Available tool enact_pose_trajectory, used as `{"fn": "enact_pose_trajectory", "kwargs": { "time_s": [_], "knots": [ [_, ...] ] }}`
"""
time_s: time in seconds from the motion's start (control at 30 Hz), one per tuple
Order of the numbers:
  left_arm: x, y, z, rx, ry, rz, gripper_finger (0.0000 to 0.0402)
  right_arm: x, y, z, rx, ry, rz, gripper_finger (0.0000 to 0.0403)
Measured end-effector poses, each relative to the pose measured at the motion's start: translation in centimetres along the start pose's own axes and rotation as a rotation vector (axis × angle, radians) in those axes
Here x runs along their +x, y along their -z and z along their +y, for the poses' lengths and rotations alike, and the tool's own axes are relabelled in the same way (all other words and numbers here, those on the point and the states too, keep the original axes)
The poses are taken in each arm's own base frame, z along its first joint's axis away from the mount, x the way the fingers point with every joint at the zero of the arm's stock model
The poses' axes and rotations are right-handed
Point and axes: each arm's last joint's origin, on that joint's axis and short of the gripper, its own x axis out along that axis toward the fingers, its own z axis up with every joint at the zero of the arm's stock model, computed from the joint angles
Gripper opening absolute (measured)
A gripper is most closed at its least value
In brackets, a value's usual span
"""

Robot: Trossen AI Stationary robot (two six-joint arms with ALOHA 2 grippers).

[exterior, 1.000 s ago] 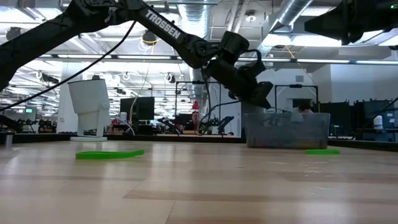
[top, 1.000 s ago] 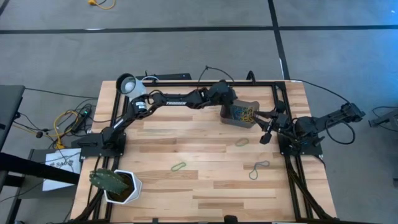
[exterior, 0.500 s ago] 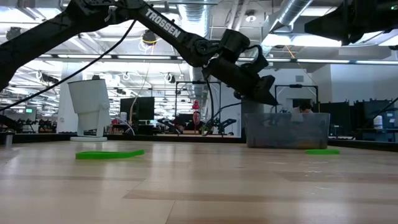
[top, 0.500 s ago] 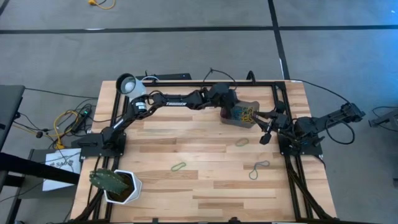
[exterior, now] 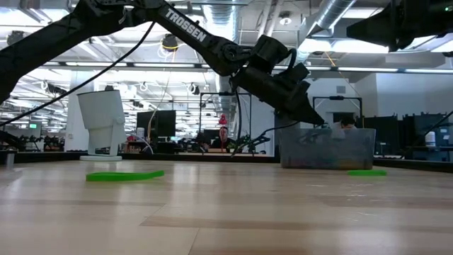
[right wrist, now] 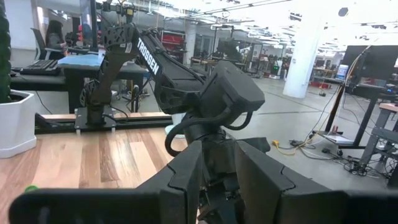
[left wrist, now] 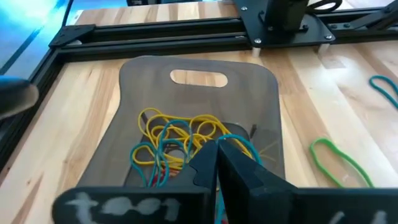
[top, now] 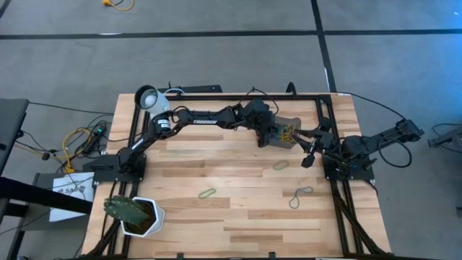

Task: Pick and place rubber bands into bin
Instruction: Put the blue rubber band into the black container

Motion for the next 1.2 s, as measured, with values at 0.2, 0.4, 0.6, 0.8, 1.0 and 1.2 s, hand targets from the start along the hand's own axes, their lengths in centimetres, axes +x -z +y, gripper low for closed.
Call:
{"fn": "enact_pose_trajectory", "kwargs": {
  "time_s": [0.2,0.4,0.6,0.8,1.0,1.2],
  "knots": [
    [0.1,0.2,-0.5,-0.007,0.013,0.026,0.0,0.0,0.0,0.0,0.0,0.0,0.0,0.0092],
    [0.6,1.3,-0.6,-0.066,0.023,0.079,0.0,0.0,0.0,0.0,0.0,-0.001,0.0,0.0092],
    [1.4,1.9,-0.4,-0.062,-0.012,0.056,0.0005,0.0,0.0,0.0,0.0,0.0,0.0,0.0092],
    [1.5,2.0,-0.4,-0.051,-0.008,0.055,0.0035,0.0,0.0,0.0,-0.002,0.0,0.002,0.0092],
    [1.4,1.9,-0.4,-0.045,-0.01,0.054,0.0071,0.0,0.0,0.0,-0.003,0.0,0.002,0.0092],
    [0.9,0.7,-0.2,-0.043,-0.018,0.015,0.0083,0.0,0.0,0.0,-0.004,-0.001,0.003,0.0092]
  ]
}}
